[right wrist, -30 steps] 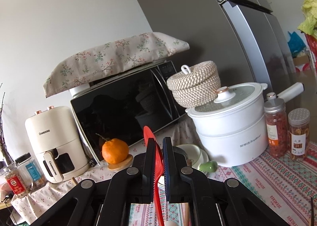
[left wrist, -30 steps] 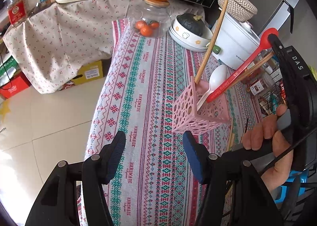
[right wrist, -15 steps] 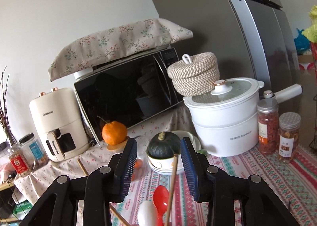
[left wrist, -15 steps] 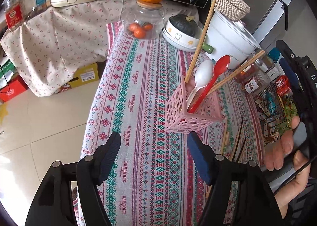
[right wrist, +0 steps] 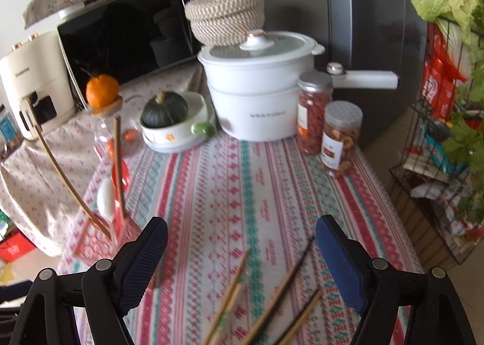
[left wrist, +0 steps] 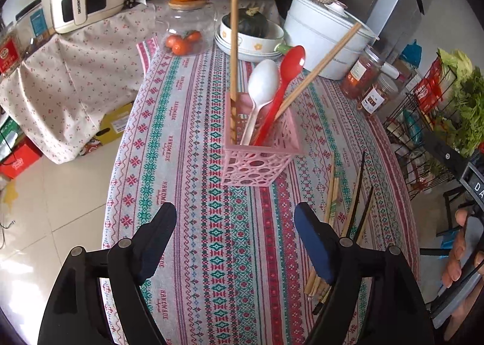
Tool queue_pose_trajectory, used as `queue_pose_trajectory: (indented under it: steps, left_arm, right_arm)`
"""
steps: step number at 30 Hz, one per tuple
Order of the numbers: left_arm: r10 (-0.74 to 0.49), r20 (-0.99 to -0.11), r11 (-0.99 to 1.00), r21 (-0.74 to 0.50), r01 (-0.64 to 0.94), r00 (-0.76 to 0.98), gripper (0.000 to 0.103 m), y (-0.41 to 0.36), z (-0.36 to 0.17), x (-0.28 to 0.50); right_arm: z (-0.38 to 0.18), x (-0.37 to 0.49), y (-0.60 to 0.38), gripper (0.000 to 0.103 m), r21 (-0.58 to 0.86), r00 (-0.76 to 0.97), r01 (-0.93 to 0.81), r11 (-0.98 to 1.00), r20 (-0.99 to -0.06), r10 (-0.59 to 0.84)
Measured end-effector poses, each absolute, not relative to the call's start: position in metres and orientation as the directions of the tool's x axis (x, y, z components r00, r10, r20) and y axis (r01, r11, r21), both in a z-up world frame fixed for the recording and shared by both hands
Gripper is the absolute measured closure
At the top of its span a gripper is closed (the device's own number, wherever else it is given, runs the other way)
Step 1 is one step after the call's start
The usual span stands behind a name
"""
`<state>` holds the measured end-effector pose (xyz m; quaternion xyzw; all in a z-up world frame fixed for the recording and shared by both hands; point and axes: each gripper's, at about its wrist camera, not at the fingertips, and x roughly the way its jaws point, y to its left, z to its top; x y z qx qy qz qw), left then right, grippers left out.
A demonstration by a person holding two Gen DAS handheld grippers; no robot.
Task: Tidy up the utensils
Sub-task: 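Grasp another wooden chopstick with the left tool while the right tool approaches the chopsticks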
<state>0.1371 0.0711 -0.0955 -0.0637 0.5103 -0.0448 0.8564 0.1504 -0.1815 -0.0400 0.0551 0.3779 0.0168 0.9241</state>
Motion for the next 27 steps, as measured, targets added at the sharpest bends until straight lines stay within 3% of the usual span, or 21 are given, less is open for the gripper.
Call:
queue_pose_trajectory:
  steps: [6,15,17,19,22,27]
  left_arm:
    - [-0.142,-0.884,0.988,-0.099,0.119,0.445,0.021,0.025,-0.109,0.131]
    - [-0.204,-0.912,0.964,-0.122,0.238,0.357,0.021,-0.027,-0.138,0.131]
    - [-0.218,-0.912,0.957,-0.129,0.261,0.348,0.028,-0.040,-0.144,0.137]
    - [-0.221,-0.916,0.953,-0.129,0.276,0.334,0.049,-0.053,-0.149,0.147]
    - [-0.230,-0.917,0.951,-0.140,0.275,0.327,0.066,-0.073,-0.155,0.168]
    - [-0.191,-0.923,0.965,-0.113,0.239,0.335,0.081,-0.101,-0.167,0.209]
  right_arm:
    - [-0.073,0.147,-0.210,0.017,0.108,0.581,0.054,0.993,-0.812,0.056]
    - [-0.086,0.147,-0.261,0.015,0.160,0.498,0.120,0.980,-0.863,0.080]
    - [-0.092,0.151,-0.269,0.014,0.150,0.473,0.135,0.979,-0.878,0.069]
    - [-0.099,0.157,-0.274,0.014,0.143,0.439,0.142,0.980,-0.896,0.067]
    - [-0.107,0.164,-0.279,0.014,0.151,0.407,0.149,0.977,-0.910,0.079]
    - [-0.108,0.174,-0.290,0.014,0.155,0.394,0.166,0.974,-0.916,0.078]
